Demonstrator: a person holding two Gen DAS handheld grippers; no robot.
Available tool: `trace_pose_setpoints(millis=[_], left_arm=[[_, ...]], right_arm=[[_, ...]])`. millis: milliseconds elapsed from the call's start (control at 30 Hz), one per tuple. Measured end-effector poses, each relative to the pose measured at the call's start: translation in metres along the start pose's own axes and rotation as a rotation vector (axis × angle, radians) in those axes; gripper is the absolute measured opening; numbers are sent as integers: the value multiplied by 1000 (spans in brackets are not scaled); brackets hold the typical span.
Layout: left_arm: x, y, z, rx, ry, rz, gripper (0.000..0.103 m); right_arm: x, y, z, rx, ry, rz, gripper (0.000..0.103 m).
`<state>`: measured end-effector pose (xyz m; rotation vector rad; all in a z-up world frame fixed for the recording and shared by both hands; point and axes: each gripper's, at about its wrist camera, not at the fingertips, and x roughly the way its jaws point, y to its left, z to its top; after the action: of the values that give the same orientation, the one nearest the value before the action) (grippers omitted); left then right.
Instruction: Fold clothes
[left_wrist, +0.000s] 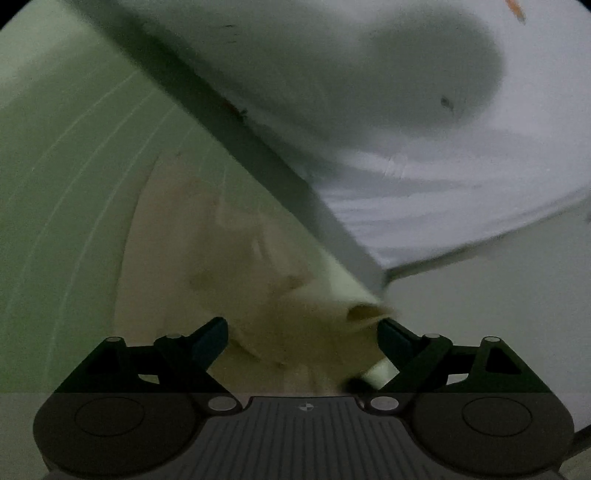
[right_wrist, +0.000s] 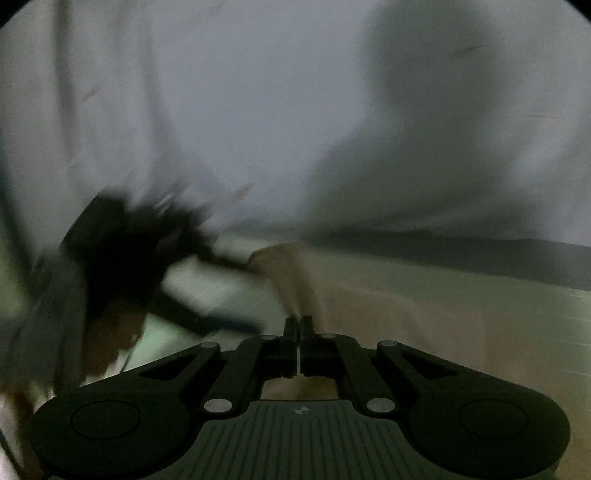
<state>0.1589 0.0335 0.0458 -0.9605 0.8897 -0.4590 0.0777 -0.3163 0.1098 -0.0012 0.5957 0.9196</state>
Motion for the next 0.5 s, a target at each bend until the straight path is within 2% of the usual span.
trace_pose_setpoints(millis=[67,100,233,300,367,400,433,467,500], left_arm=[[-9,10,-7,-16,30,54,91],[-11,14,-11,-26,45,74,91],[-18,24,-36,-87,112,60,91],[-21,22,-49,-74,106,104,91],[-29,19,-63,-66,47,138,91],[-33,17,-68,-67,10,143,80],[-36,14,-73,-64,-24,152,60],[-40,11,-78,-60,-57,160,51],[-43,7,-82,-49,-79,169,35]], right_arm=[[5,16,-10,6,53,91,3],[6,17,-11,6,57,97,3],[1,42,-24,-32,119,169,3],[-2,40,-27,-22,124,195,3],[-10,40,-28,-17,122,222,3],[-10,36,-27,-18,124,228,3],[-11,30,-25,-23,127,236,3],[-10,25,-25,-34,130,237,3],[-14,26,-26,-55,136,239,3]])
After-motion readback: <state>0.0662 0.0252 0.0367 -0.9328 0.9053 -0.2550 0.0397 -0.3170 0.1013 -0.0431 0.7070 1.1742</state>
